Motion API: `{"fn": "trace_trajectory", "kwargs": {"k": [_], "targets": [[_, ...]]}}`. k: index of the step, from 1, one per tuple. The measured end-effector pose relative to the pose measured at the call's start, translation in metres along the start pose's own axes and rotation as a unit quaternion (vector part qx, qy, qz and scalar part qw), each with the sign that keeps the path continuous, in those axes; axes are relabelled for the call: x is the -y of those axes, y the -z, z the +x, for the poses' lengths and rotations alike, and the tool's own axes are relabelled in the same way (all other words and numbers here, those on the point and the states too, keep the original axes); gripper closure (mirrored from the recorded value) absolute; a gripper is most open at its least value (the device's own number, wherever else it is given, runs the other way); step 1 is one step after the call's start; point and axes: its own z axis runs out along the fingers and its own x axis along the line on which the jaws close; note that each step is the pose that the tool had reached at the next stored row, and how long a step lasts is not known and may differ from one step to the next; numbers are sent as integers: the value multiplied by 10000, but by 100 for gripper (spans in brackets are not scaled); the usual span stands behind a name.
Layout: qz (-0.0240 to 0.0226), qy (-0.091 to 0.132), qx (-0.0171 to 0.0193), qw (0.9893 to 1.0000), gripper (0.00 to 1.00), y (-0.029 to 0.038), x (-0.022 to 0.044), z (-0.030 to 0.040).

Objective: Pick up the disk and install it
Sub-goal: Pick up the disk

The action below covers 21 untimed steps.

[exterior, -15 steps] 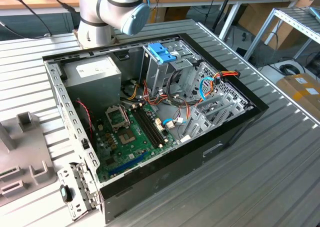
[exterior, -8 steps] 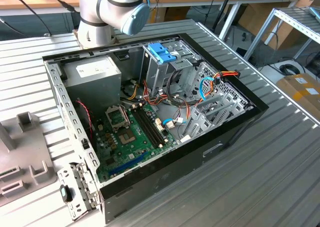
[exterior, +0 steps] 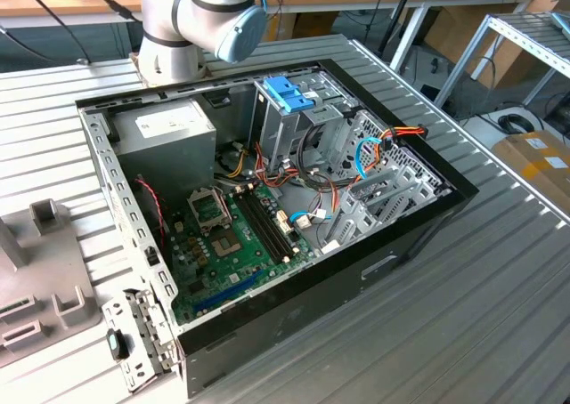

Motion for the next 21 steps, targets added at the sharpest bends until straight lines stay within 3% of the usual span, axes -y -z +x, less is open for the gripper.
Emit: {"fn": "trace_trajectory", "kwargs": {"k": [21], "targets": [[0, 0, 0, 10000, 63, 314, -16, -14]]}}
